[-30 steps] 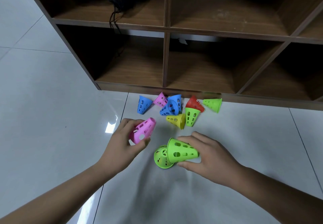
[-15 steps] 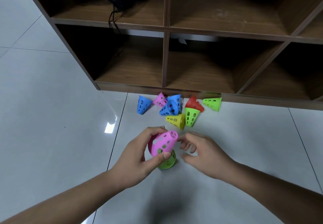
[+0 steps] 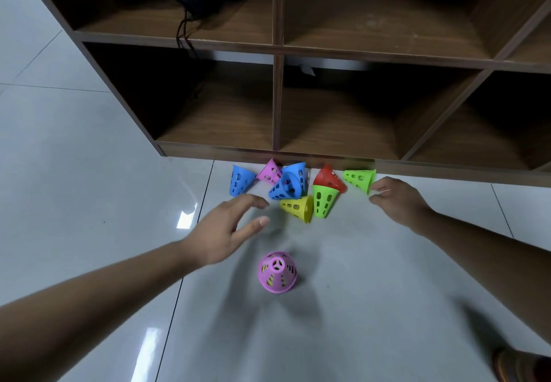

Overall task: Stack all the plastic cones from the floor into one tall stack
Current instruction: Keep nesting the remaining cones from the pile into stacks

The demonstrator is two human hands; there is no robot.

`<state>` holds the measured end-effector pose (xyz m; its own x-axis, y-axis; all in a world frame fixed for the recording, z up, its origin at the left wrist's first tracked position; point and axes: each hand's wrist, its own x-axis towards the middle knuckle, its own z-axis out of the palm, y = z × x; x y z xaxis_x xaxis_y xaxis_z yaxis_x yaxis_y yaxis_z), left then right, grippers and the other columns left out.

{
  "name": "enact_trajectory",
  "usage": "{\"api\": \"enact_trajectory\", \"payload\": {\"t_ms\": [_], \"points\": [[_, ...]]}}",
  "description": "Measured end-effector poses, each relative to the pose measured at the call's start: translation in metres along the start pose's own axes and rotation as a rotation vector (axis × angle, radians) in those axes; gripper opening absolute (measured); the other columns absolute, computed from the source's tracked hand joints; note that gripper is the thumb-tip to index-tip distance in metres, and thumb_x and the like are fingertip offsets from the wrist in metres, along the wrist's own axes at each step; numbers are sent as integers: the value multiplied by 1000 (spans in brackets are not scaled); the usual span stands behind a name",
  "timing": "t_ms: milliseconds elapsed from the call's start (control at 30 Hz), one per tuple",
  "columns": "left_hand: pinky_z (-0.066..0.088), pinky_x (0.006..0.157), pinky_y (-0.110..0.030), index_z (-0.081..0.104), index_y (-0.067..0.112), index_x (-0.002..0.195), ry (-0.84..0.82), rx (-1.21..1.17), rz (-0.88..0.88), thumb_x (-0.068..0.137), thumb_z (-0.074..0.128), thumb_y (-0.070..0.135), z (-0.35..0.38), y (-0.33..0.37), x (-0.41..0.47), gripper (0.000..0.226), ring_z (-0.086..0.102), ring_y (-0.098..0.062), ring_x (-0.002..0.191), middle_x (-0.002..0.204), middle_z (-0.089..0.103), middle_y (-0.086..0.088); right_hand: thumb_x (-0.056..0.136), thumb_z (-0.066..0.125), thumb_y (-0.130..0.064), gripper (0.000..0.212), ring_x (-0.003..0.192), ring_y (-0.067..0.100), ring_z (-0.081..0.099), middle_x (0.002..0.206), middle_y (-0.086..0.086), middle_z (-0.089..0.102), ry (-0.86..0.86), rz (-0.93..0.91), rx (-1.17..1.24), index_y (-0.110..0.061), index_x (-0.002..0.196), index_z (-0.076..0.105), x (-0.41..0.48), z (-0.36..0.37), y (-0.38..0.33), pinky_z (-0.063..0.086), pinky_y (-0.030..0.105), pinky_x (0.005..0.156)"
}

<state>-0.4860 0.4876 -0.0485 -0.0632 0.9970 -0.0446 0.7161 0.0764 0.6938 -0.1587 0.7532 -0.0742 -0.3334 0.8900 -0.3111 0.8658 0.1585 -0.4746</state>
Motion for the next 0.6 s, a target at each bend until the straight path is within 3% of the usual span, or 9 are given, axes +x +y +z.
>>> {"api": "enact_trajectory", "payload": {"t_ms": [67, 167, 267, 467, 600], "points": [[47, 105, -28, 60, 33, 134, 37, 28, -22, 104, 50, 64, -4, -12, 15, 44, 58, 0, 123, 134, 59, 21, 91, 77, -25, 25, 110, 25, 64, 123, 2, 69, -4, 15, 39, -22, 116, 71, 8, -4, 4, 44, 30, 85], [52, 97, -34, 58, 31, 137, 58, 149, 8, 100, 66, 45, -7, -34, 35, 40, 60, -11, 116, 135, 57, 13, 91, 78, -28, 25, 106, 25, 62, 120, 4, 67, -33, 37, 104, -28, 114, 69, 15, -6, 5, 44, 31, 77], [54, 100, -37, 59, 26, 137, 47, 271, 18, 94, 74, 32, -13, -52, 56, 46, 60, -23, 121, 139, 58, 4, 94, 76, -26, 23, 105, 29, 63, 117, 8, 67, -96, 55, 191, -29, 115, 68, 20, -4, 5, 46, 32, 72], [51, 106, -44, 55, 33, 142, -21, 467, -90, 93, 78, 34, -30, -70, 88, 54, 51, -26, 134, 150, 52, 2, 93, 75, -15, 13, 102, 32, 67, 109, 13, 72, -63, 62, 357, -21, 100, 65, 20, 6, -2, 44, 35, 76], [44, 114, -45, 51, 34, 152, -130, 493, -174, 101, 69, 35, -29, -75, 97, 53, 42, -25, 146, 158, 47, 3, 98, 71, -12, 23, 114, 25, 62, 122, 5, 69, -167, 63, 416, -26, 117, 70, 18, 8, -8, 46, 30, 81]]}}
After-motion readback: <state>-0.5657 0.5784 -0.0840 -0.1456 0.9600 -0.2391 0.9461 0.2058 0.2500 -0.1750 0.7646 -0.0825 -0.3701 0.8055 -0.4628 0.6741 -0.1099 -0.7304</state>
